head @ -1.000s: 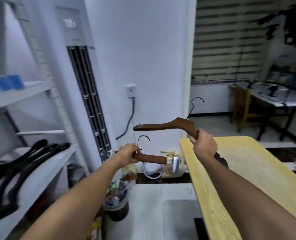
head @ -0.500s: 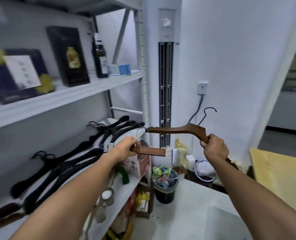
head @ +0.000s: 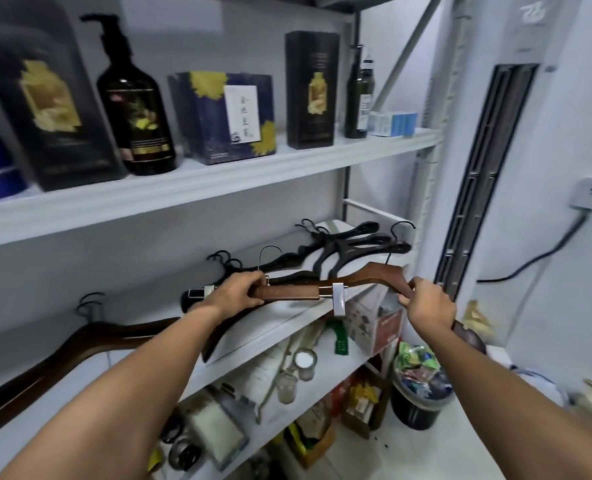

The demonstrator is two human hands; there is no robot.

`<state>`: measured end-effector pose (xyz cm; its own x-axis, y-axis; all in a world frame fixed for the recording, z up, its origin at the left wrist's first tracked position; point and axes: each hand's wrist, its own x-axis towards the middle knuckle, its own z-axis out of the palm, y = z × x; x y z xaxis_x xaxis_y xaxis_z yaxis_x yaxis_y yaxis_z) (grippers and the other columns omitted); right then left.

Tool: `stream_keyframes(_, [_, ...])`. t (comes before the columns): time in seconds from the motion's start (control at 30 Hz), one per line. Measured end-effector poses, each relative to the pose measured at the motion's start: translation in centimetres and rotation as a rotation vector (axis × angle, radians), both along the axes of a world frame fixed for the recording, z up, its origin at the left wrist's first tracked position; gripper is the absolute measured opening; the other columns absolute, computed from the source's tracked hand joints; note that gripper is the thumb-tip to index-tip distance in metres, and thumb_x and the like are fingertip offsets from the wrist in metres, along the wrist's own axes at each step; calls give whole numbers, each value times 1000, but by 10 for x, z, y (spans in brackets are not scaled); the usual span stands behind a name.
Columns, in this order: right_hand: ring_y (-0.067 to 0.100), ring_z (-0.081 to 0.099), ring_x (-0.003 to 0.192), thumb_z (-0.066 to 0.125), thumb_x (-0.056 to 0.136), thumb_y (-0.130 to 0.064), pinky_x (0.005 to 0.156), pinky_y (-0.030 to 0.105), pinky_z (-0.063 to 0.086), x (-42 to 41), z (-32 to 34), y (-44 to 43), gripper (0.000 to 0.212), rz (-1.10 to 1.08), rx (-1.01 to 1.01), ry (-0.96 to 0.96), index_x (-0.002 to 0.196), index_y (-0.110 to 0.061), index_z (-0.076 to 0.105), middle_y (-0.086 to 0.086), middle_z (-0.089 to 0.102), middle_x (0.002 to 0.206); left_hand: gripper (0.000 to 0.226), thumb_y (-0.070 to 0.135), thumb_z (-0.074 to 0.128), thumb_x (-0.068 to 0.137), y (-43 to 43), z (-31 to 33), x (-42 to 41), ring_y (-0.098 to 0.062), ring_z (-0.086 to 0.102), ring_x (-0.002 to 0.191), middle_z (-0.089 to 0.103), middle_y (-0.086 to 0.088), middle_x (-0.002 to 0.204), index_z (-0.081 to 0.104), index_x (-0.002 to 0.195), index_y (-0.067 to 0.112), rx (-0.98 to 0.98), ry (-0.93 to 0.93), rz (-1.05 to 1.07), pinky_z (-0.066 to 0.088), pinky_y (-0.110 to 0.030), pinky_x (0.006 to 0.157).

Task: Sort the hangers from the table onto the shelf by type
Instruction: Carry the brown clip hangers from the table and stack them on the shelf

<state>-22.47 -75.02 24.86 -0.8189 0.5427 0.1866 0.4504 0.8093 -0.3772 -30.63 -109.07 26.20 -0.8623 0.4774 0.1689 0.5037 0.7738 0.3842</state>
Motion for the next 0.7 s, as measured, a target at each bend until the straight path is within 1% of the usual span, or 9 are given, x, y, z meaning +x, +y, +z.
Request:
stream_keyframes(0.1, [32, 64, 95, 64, 89, -29, 66, 29, 41, -26, -4, -26, 20, 120, 23, -10, 102, -15, 61, 13, 66, 100, 29, 14, 72, 80, -35, -2, 6, -17, 55, 87, 64, -6, 99, 58, 105, 8, 3, 8, 115, 35, -24, 72])
stream_keyframes(0.17, [32, 63, 96, 63, 88, -28, 70, 31, 44, -40, -7, -43, 18, 189, 30, -27, 99, -15, 60, 12, 67, 98, 29, 15, 70, 82, -57, -3, 9, -20, 58, 88, 65, -6, 100, 59, 108, 9, 4, -7, 195, 37, -24, 73])
stream_keyframes(0.23, [32, 63, 97, 63, 87, -28, 76, 33, 46, -55, -10, -61, 17, 258, 35, -31, 98, -15, 60, 11, 67, 97, 34, 14, 68, 84, -76, -2, 14, -24, 61, 97, 66, -8, 107, 59, 116, 10, 10, -26, 285, 41, -25, 80])
stream_keyframes(0.33, [31, 63, 99, 64, 87, -32, 75, 33, 45, -70, -15, -88, 26, 364, 54, -52, 107, -15, 61, 12, 67, 103, 45, 12, 66, 86, -101, 0, 27, -25, 57, 112, 61, -9, 123, 54, 129, 8, -9, -25, 395, 37, -20, 89])
stream_keyframes(0.4, [31, 63, 102, 63, 88, -34, 78, 34, 48, -77, -16, -107, 33, 425, 54, -58, 115, -16, 60, 12, 67, 107, 43, 12, 64, 87, -118, 0, 37, -25, 56, 114, 59, -10, 126, 55, 129, 8, -36, -22, 440, 37, -20, 92])
stream_keyframes(0.5, [31, 62, 104, 60, 89, -35, 78, 34, 48, -88, -18, -131, 35, 511, 41, -56, 121, -21, 57, 11, 66, 110, 38, 13, 64, 88, -138, 2, 58, -26, 56, 110, 59, -11, 121, 57, 125, 7, -48, -22, 509, 38, -21, 90])
stream_keyframes(0.6, [32, 62, 102, 60, 90, -34, 73, 32, 45, -95, -17, -155, 29, 596, 47, -46, 113, -18, 60, 11, 66, 108, 34, 10, 64, 87, -156, 3, 84, -27, 55, 106, 58, -13, 115, 59, 120, 4, -46, -13, 586, 38, -23, 86])
stream_keyframes(0.7, [31, 63, 97, 62, 89, -33, 67, 31, 41, -97, -14, -176, 24, 690, 27, -6, 106, -16, 62, 11, 67, 103, 37, 12, 67, 85, -175, 5, 108, -30, 57, 104, 59, -15, 115, 59, 120, 3, -41, -10, 666, 38, -23, 82])
